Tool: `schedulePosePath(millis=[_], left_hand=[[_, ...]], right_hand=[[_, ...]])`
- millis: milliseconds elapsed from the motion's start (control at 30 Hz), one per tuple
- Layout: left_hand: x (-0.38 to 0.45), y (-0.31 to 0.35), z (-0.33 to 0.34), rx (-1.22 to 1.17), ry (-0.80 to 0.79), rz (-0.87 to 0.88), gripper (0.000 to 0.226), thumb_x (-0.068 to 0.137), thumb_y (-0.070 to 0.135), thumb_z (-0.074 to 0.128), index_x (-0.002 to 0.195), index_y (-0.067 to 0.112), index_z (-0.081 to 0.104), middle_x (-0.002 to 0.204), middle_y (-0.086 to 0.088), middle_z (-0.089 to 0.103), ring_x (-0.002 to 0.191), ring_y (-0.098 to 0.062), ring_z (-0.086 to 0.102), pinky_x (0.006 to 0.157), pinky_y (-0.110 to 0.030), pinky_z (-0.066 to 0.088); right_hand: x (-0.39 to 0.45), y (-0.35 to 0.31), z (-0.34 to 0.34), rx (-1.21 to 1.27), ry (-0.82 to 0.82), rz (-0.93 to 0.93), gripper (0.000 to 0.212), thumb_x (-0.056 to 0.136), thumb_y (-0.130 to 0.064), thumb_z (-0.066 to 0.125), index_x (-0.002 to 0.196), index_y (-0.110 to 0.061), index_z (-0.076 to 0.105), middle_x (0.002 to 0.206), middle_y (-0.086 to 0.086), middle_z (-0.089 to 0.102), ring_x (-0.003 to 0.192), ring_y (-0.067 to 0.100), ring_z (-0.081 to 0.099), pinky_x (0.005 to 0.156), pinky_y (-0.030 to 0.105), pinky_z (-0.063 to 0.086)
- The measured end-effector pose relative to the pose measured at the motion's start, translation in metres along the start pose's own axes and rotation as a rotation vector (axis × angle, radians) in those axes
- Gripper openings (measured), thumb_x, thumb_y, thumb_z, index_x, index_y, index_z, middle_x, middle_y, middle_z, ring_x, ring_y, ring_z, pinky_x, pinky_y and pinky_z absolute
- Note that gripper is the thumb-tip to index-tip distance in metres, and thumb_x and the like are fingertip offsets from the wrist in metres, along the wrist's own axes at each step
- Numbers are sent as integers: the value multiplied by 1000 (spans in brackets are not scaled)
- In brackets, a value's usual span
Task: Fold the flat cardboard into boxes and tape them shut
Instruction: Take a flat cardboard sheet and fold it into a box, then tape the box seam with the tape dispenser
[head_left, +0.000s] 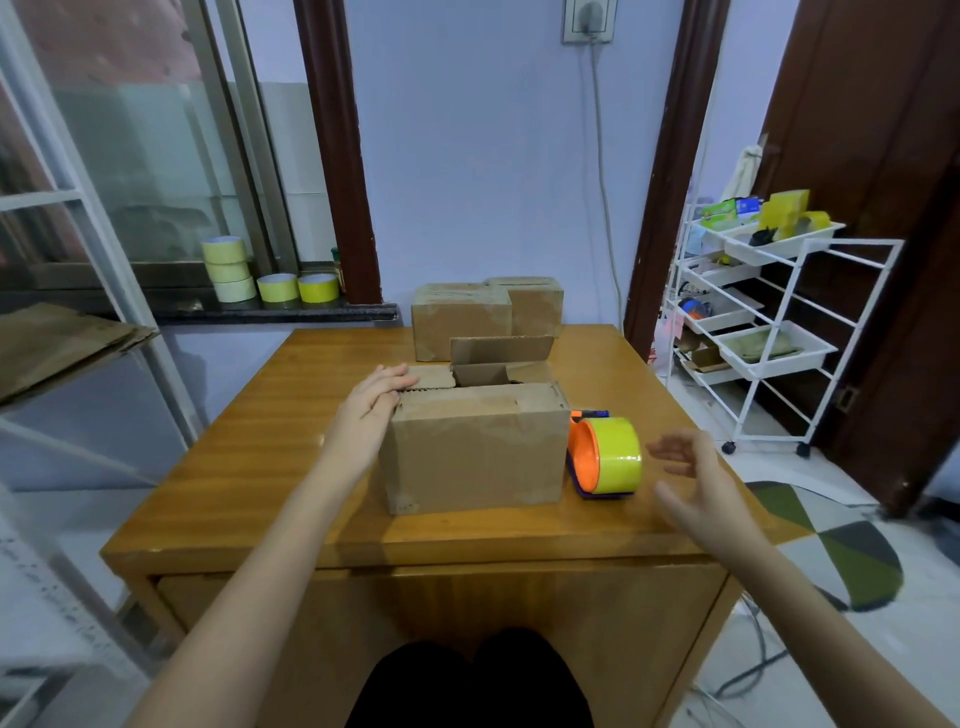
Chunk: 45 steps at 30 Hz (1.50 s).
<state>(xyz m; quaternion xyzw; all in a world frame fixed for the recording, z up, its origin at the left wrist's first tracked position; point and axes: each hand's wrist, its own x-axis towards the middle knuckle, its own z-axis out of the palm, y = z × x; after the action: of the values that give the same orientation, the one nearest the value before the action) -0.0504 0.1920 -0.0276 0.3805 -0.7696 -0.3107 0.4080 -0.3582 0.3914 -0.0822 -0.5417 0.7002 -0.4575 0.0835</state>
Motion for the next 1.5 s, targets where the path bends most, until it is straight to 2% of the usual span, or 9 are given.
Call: schedulePosePath(millis=[200, 467, 667, 733, 833, 1033, 1233, 1433, 1500], left_hand=[[1, 3, 2, 50, -7, 23, 36, 101, 10, 36, 121, 23, 63, 143, 7, 47, 142, -11, 25, 112, -27, 13], [14, 31, -21, 591, -191, 123, 30, 97, 16, 50, 125, 21, 59, 130, 5, 52, 124, -13, 40, 104, -31, 31], [29, 59, -7, 577, -345, 12, 84, 87, -5, 51, 153, 25, 7, 112, 3, 48, 93, -8, 50, 84, -25, 45], [35, 61, -3, 574, -381, 7, 92, 86, -8, 49, 152, 32, 1, 110, 3, 48, 93, -10, 50, 83, -27, 48], [38, 62, 2, 559, -391, 21, 88, 84, -10, 46, 151, 36, 12, 105, 5, 45, 93, -12, 50, 83, -34, 52], [31, 44, 8, 570, -299, 141, 56, 94, 0, 37, 132, 39, 50, 106, 6, 44, 99, -10, 43, 75, -34, 49], [27, 36, 13, 662, -252, 211, 36, 99, 36, 40, 132, 34, 54, 108, 6, 42, 105, -13, 39, 84, -30, 39], [20, 40, 16, 749, -211, 286, 40, 101, 37, 33, 137, 31, 50, 107, 9, 40, 97, -9, 33, 78, -27, 29], [20, 41, 16, 748, -217, 287, 41, 101, 36, 32, 137, 31, 50, 107, 9, 40, 96, -10, 34, 78, -26, 28]], right_hand=[[-11, 20, 20, -240, -47, -261, 45, 77, -10, 77, 107, -24, 47, 108, -6, 58, 99, 16, 60, 82, 26, 49], [4, 24, 37, -143, -28, -146, 46, 75, -17, 80, 103, -19, 44, 104, -9, 54, 100, 8, 53, 81, 27, 49], [2, 34, 46, -246, 163, -358, 60, 66, -10, 87, 106, -14, 43, 98, 13, 68, 88, 25, 69, 67, 28, 54], [4, 31, 45, -251, 179, -502, 44, 77, -14, 78, 106, -18, 45, 92, 12, 69, 82, 21, 66, 66, 26, 52], [8, 28, 42, -396, 115, -646, 11, 89, -20, 49, 100, -18, 49, 88, 9, 64, 72, 23, 62, 57, 29, 49], [12, 28, 36, -462, -18, -623, 26, 89, -22, 42, 113, -22, 51, 92, 12, 54, 64, 16, 49, 53, 22, 41], [21, 22, 34, -459, -46, -667, 27, 89, -22, 43, 115, -22, 50, 102, 11, 47, 64, 19, 53, 51, 27, 48], [40, -5, 19, -348, 235, -622, 41, 84, -1, 65, 117, -18, 49, 103, 23, 49, 72, 32, 58, 55, 41, 55], [50, -29, 7, -262, 412, -602, 30, 86, -12, 64, 112, -15, 50, 93, 24, 48, 75, 23, 50, 59, 31, 47]])
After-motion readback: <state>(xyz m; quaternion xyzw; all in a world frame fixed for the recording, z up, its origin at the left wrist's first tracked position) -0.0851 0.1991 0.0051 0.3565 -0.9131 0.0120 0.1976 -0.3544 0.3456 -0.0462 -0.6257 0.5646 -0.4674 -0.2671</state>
